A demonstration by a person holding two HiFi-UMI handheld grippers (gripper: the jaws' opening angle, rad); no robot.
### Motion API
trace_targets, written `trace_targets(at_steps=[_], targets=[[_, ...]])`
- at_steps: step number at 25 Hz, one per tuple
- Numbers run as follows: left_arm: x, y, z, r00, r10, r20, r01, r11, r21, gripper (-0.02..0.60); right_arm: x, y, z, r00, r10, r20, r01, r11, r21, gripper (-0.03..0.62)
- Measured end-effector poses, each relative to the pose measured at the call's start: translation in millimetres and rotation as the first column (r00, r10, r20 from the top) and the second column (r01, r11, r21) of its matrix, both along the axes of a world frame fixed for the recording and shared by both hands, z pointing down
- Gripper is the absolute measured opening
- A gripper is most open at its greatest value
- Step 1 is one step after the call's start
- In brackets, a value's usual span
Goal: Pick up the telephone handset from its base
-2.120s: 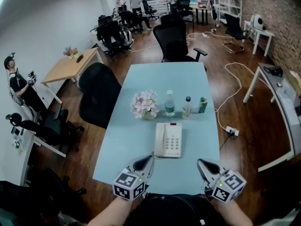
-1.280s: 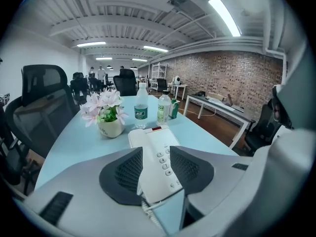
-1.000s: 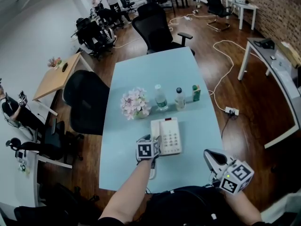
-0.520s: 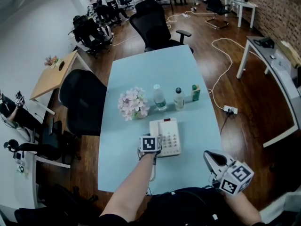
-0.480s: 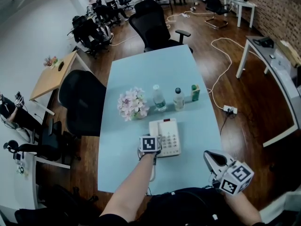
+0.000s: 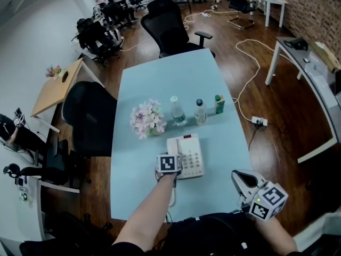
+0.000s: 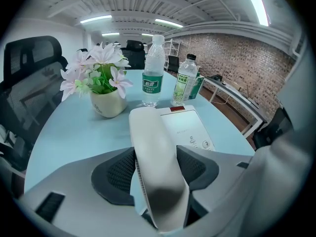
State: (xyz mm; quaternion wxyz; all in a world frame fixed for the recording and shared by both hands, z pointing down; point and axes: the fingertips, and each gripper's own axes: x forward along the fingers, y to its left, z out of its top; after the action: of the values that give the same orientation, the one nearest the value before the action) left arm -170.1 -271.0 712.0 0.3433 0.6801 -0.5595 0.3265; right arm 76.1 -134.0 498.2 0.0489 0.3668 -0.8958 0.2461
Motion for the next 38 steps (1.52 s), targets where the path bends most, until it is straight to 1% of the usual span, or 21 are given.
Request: trace_targets(at_steps=[4, 6, 8, 10, 12, 14, 16, 19, 24, 27, 30, 33, 36, 38], targets=[[-1.4, 0.8, -0.2, 1.0, -0.014, -0.008, 0.014, 1.0, -0.017, 0.25, -4.1, -1.3, -5.5, 1.0, -0.007, 0.007, 0.007, 1.0, 0.003, 0.018], [0.9, 0.1, -2.3, 0.999, -0.015, -0.035, 0.014, 1.0, -0.016, 0.245, -4.8, -0.1, -6.6, 1.0, -0.01, 0.007, 0.01, 1.0, 0.004, 0.018], [2.6, 4.7, -2.6, 0.998, -0.024, -0.059, 0.022, 0.999, -0.037, 0.242, -4.4, 1.8, -6.2, 1.0, -0.01, 0.007, 0.01, 1.0, 0.005, 0.018], [0.3, 6.9, -6.1, 0.998, -0.027, -0.052, 0.026, 0.999, -0.033, 0.241, -4.5, 3.6, -6.9, 1.0, -0.008, 0.011, 0.008, 1.0, 0.007, 0.018], [-2.6, 8.1, -9.4, 1.0, -0.004, -0.021, 0.004, 1.0, -0.018, 0.232, -4.4, 4.6, -8.2, 1.0, -0.008, 0.013, 0.007, 1.0, 0.01, 0.018], [1.8, 7.7, -17.1, 0.999, 0.031, -0.014, -0.031, 0.999, 0.01, 0.23, -4.8, 5.7, -8.9, 1.0, -0.01, 0.012, 0.01, 1.0, 0.014, 0.018], [8.9, 6.8, -28.0, 0.998, 0.049, -0.037, -0.048, 0.998, 0.045, 0.229, -6.3, 7.3, -9.9, 1.0, -0.016, 0.014, 0.015, 1.0, 0.018, 0.018], [14.2, 7.3, -45.1, 0.997, 0.051, -0.058, -0.046, 0.995, 0.086, 0.227, -8.9, 10.8, -13.2, 1.0, -0.029, 0.012, 0.028, 0.999, 0.026, 0.018], [11.3, 13.5, -62.0, 0.997, 0.04, -0.064, -0.033, 0.993, 0.113, 0.225, -11.4, 16.0, -18.2, 0.999, -0.043, 0.018, 0.042, 0.998, 0.042, 0.018], [12.3, 18.2, -74.9, 0.995, 0.038, -0.097, -0.024, 0.989, 0.148, 0.225, -11.5, 20.8, -18.6, 0.999, -0.051, 0.013, 0.05, 0.998, 0.046, 0.018], [15.2, 23.6, -97.9, 0.988, 0.05, -0.144, -0.019, 0.979, 0.205, 0.225, -13.9, 25.1, -18.6, 0.998, -0.061, 0.012, 0.061, 0.997, 0.049, 0.018], [18.1, 31.6, -124.9, 0.979, 0.065, -0.193, -0.012, 0.964, 0.266, 0.225, -16.6, 26.8, -19.9, 0.997, -0.077, 0.015, 0.076, 0.995, 0.058, 0.018], [21.5, 47.8, -151.2, 0.963, 0.081, -0.255, 0.005, 0.948, 0.319, 0.224, -20.1, 30.5, -22.9, 0.995, -0.096, 0.025, 0.095, 0.993, 0.064, 0.018], [24.1, 61.1, -174.0, 0.95, 0.103, -0.296, 0.013, 0.931, 0.366, 0.224, -24.4, 33.1, -24.8, 0.993, -0.115, 0.025, 0.113, 0.991, 0.069, 0.018]])
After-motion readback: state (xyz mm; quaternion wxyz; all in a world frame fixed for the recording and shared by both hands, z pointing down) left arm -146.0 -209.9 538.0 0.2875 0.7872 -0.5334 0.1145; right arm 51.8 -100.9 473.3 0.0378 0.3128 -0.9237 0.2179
